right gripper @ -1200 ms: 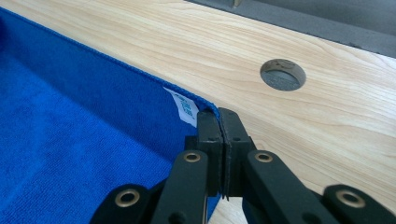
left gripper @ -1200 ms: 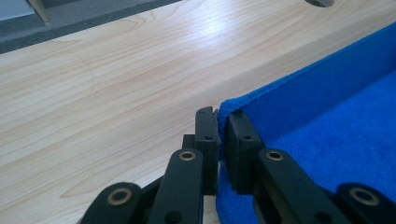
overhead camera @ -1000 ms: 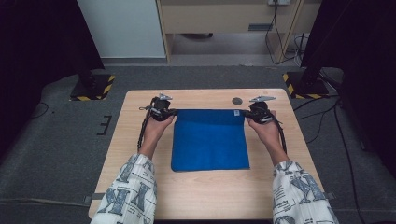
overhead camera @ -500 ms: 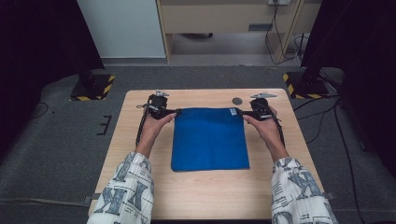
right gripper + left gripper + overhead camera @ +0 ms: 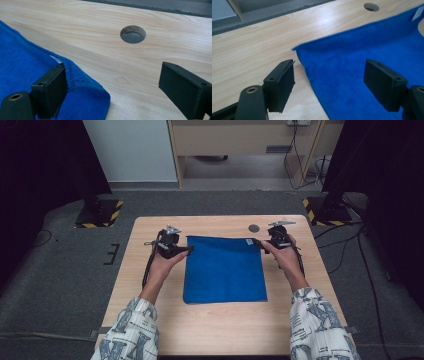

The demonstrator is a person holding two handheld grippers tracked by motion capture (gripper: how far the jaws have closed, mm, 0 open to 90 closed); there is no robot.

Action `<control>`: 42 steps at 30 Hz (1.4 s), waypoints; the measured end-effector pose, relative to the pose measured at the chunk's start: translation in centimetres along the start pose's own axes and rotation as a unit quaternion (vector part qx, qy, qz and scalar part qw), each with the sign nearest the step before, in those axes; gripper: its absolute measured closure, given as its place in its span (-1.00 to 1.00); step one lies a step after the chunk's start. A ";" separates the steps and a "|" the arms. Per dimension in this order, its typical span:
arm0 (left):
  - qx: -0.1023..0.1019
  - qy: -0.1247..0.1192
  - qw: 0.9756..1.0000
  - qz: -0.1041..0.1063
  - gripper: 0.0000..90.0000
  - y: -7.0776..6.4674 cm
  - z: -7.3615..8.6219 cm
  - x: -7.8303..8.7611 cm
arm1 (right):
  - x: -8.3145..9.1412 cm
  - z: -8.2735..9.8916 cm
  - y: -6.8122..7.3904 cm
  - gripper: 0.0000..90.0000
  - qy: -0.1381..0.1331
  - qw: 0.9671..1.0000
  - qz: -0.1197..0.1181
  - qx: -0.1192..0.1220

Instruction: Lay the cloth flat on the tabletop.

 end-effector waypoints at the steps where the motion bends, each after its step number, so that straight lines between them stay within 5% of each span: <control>1: 0.000 0.000 1.000 0.001 -0.46 -0.2 0.4 0.1 | 0.1 0.0 -0.2 -0.76 0.000 1.000 0.000 -0.001; 9: -0.004 -0.002 1.000 0.010 -0.45 -0.9 2.8 0.6 | 1.1 -0.5 -1.1 -0.75 -0.013 1.000 0.002 -0.022; 21: 0.002 -0.008 1.000 0.013 -0.59 -0.1 4.3 2.1 | 2.5 0.0 -0.2 -0.66 -0.019 1.000 0.001 -0.009; 36: 0.008 0.000 1.000 0.017 -0.73 0.3 6.1 2.2 | 3.9 0.6 4.9 -0.57 -0.019 0.999 -0.036 0.036; 42: 0.007 0.008 1.000 0.002 -0.74 0.9 6.8 2.0 | 3.9 1.6 7.2 -0.49 -0.012 0.997 -0.049 0.060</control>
Point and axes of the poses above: each handheld gripper's, and its own axes: x roughly backward along the jaws, z roughly out of its underside, y roughly to its left, the point moved 10 cm from there along -x, roughly forward along the jaws, and after that the axes turned 3 degrees about y, right-handed, at the moved point
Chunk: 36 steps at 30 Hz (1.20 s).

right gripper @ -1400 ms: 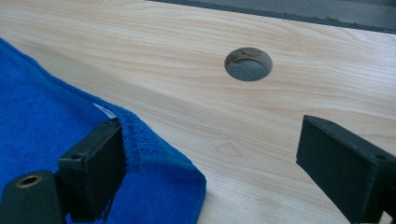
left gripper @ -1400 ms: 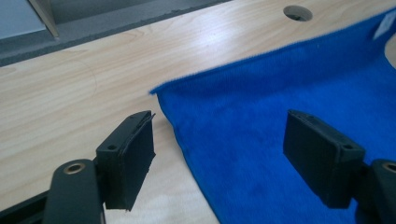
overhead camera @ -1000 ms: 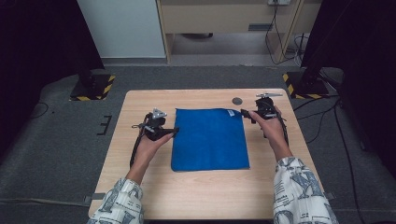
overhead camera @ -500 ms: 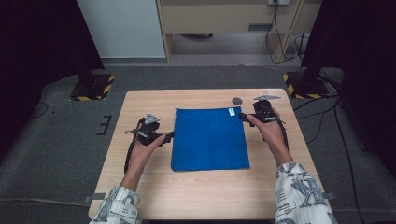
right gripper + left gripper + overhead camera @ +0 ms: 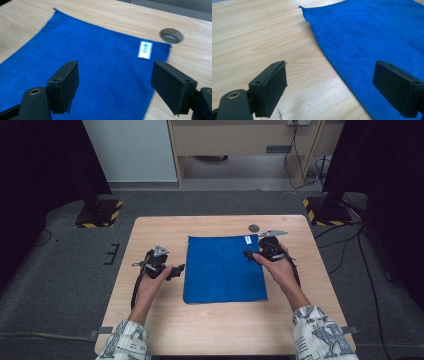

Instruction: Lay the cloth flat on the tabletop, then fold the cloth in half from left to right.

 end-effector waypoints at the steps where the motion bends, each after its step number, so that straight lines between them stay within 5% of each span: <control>1: 0.002 -0.001 1.000 0.000 -0.74 0.1 0.0 0.0 | 0.0 0.1 0.4 -0.49 -0.001 1.000 -0.004 0.002; 20: 0.017 0.003 1.000 -0.007 -0.75 1.2 0.9 0.0 | -0.9 0.9 8.4 -0.47 0.008 0.996 -0.069 0.053; 36: 0.021 0.003 1.000 -0.018 -0.75 2.0 1.3 0.2 | -1.2 2.1 15.5 -0.28 0.013 0.987 -0.123 0.098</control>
Point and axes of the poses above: each handheld gripper's, and its own axes: x roughly backward along the jaws, z roughly out of its underside, y roughly to its left, the point moved 10 cm from there along -x, roughly forward along the jaws, and after that the axes turned 3 degrees about y, right-handed, at the moved point
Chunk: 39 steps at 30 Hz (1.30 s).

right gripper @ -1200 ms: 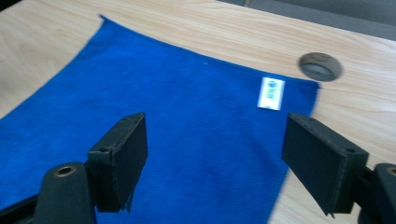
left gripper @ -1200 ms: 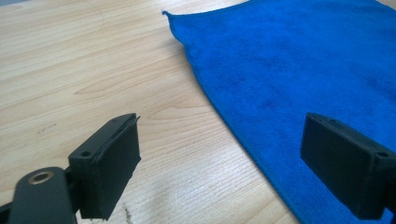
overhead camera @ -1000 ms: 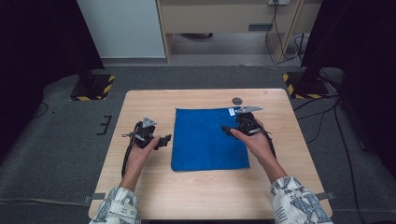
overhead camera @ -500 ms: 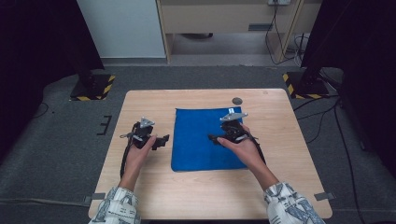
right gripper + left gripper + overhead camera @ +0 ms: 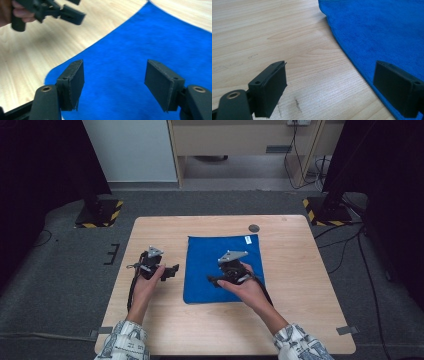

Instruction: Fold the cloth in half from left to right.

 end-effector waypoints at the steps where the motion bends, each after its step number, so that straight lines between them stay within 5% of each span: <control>1: -0.001 0.001 1.000 0.000 -0.75 0.0 0.0 0.0 | -0.2 0.1 0.4 -0.28 0.001 1.000 -0.003 0.002; 17: 0.003 -0.003 1.000 -0.007 -0.75 0.8 0.3 0.5 | -1.5 0.2 4.3 -0.12 0.011 0.999 -0.030 0.027; 34: 0.001 0.006 1.000 -0.015 -0.75 1.3 1.0 0.3 | -3.6 1.5 8.3 0.73 0.028 0.995 -0.056 0.080; 39: 0.001 0.004 1.000 -0.016 -0.75 1.2 0.9 0.3 | -4.3 2.1 9.3 0.76 0.037 0.994 -0.060 0.088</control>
Point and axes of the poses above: each handheld gripper's, and its own axes: x roughly backward along the jaws, z roughly out of its underside, y roughly to its left, the point moved 10 cm from there along -x, roughly forward along the jaws, and after that the axes turned 3 degrees about y, right-handed, at the moved point
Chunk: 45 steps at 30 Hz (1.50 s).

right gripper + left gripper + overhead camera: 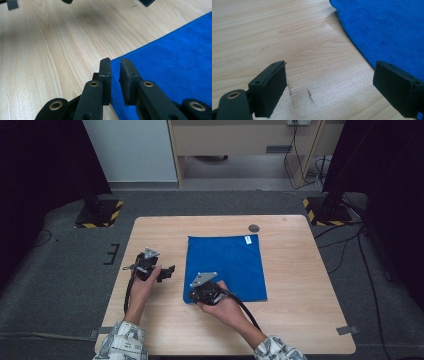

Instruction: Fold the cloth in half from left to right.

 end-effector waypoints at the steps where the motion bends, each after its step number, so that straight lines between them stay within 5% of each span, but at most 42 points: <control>1: 0.000 0.000 1.000 0.000 -0.75 0.0 0.0 0.0 | -0.1 0.0 0.2 0.74 0.002 1.000 0.000 -0.001; 10: 0.004 0.003 1.000 0.000 -0.75 0.1 0.2 0.0 | -1.5 0.1 1.5 0.77 0.015 1.000 0.000 0.017; 26: 0.004 0.003 1.000 -0.001 -0.75 0.3 0.3 0.0 | -3.1 1.0 1.1 0.32 0.038 0.999 0.015 0.017; 29: 0.004 0.003 1.000 -0.001 -0.75 0.3 0.3 0.0 | -3.1 1.0 1.0 0.37 0.038 0.999 0.019 0.020; 36: 0.005 -0.002 1.000 -0.002 -0.75 0.3 0.0 0.2 | -3.0 1.0 0.0 0.91 0.038 0.999 0.030 0.013; 45: 0.007 -0.018 1.000 0.008 -0.75 0.1 -0.7 0.6 | -3.0 0.9 0.9 0.93 0.025 0.999 0.018 -0.014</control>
Point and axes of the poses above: each handheld gripper's, and its own axes: x roughly backward along the jaws, z roughly out of its underside, y roughly to its left, the point moved 10 cm from there along -x, roughly forward along the jaws, and after that the axes turned 3 degrees about y, right-handed, at the moved point
